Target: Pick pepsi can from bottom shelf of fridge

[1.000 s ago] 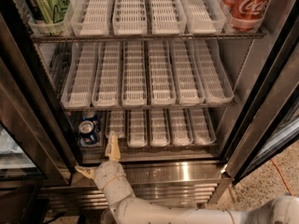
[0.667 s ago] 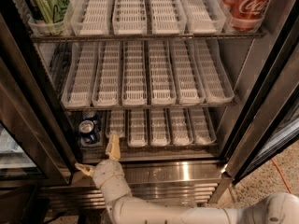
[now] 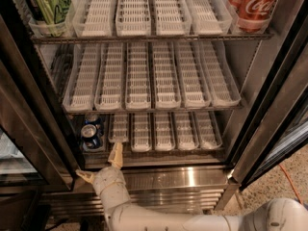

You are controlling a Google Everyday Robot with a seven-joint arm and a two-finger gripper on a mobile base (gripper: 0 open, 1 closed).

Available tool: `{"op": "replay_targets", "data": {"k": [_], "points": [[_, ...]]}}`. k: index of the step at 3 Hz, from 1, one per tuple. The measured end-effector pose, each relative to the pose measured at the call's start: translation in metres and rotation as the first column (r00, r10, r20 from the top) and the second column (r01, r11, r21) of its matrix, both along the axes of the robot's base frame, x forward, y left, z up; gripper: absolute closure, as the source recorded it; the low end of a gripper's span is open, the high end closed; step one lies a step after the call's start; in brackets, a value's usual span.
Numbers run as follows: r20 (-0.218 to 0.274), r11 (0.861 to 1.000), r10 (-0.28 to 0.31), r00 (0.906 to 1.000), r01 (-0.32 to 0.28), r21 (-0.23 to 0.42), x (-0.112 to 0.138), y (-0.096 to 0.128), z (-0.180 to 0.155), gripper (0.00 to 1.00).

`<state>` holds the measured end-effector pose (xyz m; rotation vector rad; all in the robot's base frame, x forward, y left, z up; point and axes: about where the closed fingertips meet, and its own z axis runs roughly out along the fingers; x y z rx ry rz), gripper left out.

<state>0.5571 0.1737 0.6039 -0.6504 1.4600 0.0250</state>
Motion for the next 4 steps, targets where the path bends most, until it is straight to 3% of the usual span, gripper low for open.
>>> {"op": "replay_targets", "data": {"k": [2, 3, 4], "points": [[0.008, 0.999, -0.028, 0.9996, 0.028, 0.033, 0.0, 0.0, -0.001, 0.0], [0.012, 0.988, -0.089, 0.9959, 0.087, 0.126, 0.007, 0.008, -0.008, 0.0], [0.065, 0.97, -0.148, 0.9869, 0.132, 0.202, 0.018, 0.011, -0.001, 0.01]]}}
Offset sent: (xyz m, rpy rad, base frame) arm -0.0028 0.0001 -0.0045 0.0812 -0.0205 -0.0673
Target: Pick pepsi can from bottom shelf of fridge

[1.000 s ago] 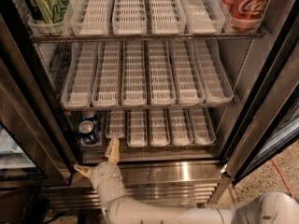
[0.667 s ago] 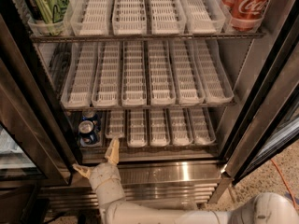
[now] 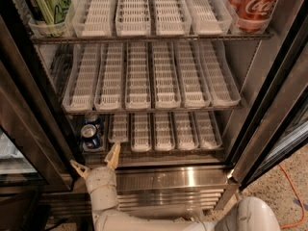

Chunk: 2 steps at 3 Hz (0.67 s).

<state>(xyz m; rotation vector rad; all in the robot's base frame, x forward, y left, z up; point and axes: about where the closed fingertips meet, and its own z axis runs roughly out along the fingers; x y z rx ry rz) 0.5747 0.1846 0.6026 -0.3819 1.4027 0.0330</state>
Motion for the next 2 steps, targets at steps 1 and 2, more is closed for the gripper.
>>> {"op": "replay_targets", "data": {"k": [1, 2], "points": [[0.034, 0.999, -0.041, 0.9985, 0.04, 0.032, 0.0046, -0.0041, 0.0051, 0.2], [0.051, 0.997, -0.07, 0.9962, 0.068, 0.047, 0.0057, -0.0111, 0.0078, 0.43]]}}
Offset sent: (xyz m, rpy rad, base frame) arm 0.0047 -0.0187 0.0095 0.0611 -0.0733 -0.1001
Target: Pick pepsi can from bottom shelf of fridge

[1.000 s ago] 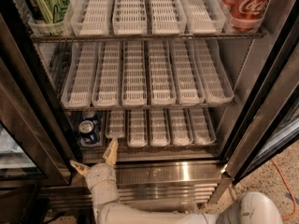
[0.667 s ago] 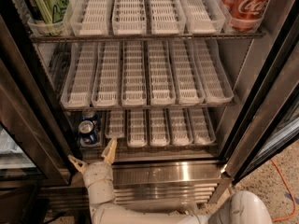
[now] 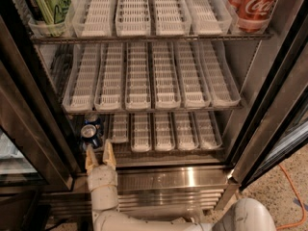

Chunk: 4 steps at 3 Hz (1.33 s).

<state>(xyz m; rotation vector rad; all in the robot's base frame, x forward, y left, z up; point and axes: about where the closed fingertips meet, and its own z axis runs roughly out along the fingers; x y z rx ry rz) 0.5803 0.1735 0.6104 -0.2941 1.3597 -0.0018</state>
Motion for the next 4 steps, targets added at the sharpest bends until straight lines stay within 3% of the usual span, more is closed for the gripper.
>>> {"op": "replay_targets", "data": {"k": [1, 3, 4], "points": [[0.0, 1.0, -0.001, 1.0, 0.001, 0.003, 0.0, 0.0, 0.0, 0.54], [-0.028, 0.999, 0.031, 0.9991, -0.03, 0.032, 0.003, 0.012, -0.01, 0.21], [-0.035, 0.998, 0.046, 0.9983, -0.045, 0.037, 0.004, 0.018, -0.014, 0.23]]}}
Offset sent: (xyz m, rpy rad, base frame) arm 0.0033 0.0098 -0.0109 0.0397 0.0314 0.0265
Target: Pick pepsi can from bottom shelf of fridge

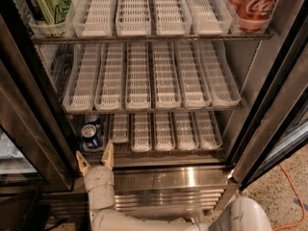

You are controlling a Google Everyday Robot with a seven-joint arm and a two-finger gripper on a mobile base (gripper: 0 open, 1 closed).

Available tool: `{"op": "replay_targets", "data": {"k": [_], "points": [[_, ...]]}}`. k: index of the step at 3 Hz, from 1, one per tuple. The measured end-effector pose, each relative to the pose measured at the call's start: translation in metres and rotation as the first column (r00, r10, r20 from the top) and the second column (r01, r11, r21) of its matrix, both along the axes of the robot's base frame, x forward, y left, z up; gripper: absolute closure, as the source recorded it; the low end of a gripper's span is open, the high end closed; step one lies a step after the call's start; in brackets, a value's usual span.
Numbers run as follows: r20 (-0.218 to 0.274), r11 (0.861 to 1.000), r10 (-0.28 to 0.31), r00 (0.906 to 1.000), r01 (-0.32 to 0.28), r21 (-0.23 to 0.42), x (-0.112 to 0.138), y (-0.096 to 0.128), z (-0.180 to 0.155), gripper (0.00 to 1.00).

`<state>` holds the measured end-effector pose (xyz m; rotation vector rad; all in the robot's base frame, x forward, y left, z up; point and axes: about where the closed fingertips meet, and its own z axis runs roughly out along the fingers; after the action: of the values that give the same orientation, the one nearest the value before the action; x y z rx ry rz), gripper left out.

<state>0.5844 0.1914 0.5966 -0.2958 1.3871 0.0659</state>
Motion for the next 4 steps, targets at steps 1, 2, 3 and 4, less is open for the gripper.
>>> {"op": "replay_targets", "data": {"k": [1, 2, 3, 4], "points": [[0.0, 1.0, 0.0, 1.0, 0.0, 0.0, 0.0, 0.0, 0.0, 0.27], [-0.002, 1.0, 0.005, 1.0, -0.005, 0.004, 0.001, 0.003, -0.002, 0.3], [0.0, 1.0, 0.006, 1.0, -0.006, 0.009, 0.005, 0.005, -0.003, 0.31], [0.003, 1.0, 0.002, 1.0, -0.002, 0.011, 0.012, 0.006, -0.004, 0.34]]}}
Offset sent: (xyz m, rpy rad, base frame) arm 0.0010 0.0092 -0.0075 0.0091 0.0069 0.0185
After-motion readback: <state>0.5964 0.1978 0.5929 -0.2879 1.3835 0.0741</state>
